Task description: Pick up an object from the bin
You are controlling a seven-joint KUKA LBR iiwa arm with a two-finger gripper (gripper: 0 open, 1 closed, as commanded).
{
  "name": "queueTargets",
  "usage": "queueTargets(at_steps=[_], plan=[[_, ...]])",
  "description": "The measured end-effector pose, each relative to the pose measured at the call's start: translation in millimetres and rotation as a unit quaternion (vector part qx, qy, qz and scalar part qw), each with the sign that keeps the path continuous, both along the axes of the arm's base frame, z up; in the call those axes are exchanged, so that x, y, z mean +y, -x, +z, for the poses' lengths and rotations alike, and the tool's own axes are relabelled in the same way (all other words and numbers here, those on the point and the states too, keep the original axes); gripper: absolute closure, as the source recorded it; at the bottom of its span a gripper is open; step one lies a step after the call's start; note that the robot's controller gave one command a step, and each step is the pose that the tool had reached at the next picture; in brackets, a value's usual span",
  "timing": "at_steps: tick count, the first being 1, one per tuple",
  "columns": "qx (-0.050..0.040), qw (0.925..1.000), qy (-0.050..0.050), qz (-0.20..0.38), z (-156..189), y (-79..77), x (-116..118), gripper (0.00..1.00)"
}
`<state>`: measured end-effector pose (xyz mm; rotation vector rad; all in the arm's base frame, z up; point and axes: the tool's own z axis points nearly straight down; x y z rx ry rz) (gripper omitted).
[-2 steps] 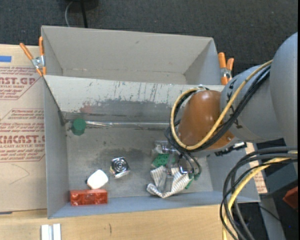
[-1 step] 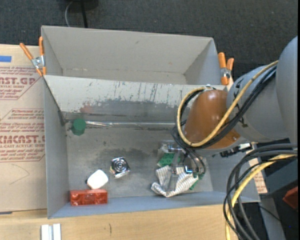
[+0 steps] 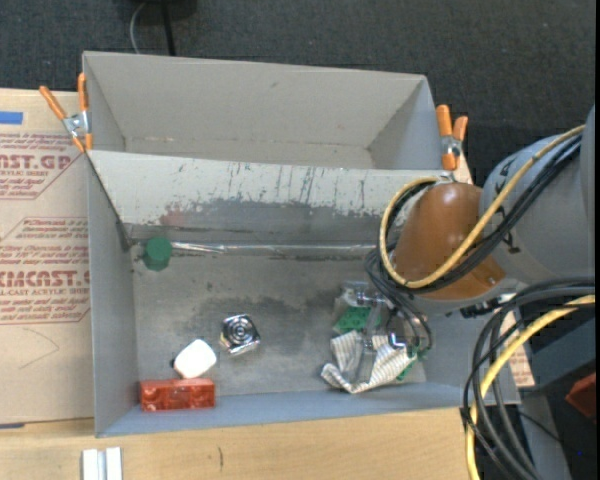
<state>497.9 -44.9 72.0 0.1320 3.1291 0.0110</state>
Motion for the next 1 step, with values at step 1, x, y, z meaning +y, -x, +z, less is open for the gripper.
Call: queueTargets(at_steps=[1], plan=[[-0.0006, 0.9989, 0.001, 0.047, 1.1, -1.6, -21.6, 0.0]])
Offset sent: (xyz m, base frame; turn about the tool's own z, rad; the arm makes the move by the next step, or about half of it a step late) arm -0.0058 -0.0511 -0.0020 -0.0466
